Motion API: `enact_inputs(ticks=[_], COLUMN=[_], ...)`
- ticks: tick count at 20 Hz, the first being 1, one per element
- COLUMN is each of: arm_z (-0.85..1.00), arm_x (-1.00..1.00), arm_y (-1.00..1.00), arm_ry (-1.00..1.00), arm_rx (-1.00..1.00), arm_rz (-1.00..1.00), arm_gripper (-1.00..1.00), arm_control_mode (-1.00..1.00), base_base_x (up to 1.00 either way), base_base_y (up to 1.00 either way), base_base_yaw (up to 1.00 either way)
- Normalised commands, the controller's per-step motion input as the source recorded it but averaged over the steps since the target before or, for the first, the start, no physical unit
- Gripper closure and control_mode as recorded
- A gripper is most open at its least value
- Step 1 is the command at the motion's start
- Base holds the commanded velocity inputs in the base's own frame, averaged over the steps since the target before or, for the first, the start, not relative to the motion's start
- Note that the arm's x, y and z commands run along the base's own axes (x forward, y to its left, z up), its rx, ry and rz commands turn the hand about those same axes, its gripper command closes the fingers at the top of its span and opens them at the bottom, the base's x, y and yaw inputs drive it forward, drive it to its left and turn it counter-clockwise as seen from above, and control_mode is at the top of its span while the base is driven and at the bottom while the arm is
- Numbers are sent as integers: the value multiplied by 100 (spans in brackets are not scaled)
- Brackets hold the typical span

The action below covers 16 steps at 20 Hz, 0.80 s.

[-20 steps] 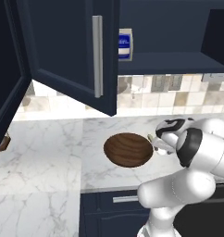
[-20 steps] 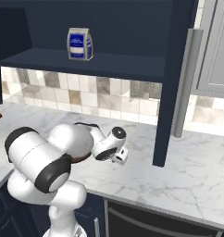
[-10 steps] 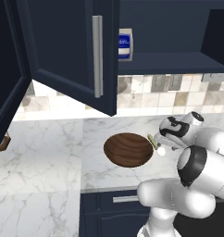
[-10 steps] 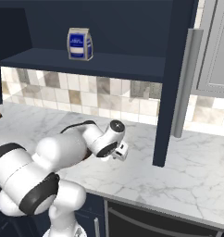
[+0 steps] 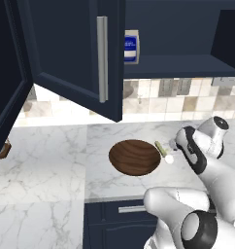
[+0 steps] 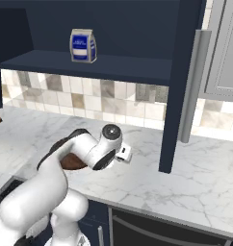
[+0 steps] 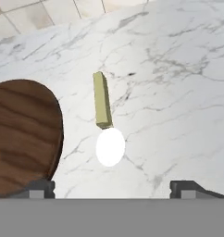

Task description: Pick the egg and butter from the fridge and place them by the bowl for mixing.

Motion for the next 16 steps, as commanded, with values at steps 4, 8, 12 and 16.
enact_inputs(ticks=[4,8,12,16], arm_z=[51,46,44,43], arm_x=[-41,-43,-46,-52], arm_y=[13,18,21,15], arm_ry=[-17,-6,-4,-6], arm_rx=[-21,-23,-23,-20], arm_rz=[0,3,4,3], arm_gripper=[-100,-100,-100,-100], arm_control_mode=[-100,-100,-100,-100], base_base_x=[0,0,0,0], base_base_y=[0,0,0,0], base_base_yaw=[0,0,0,0])
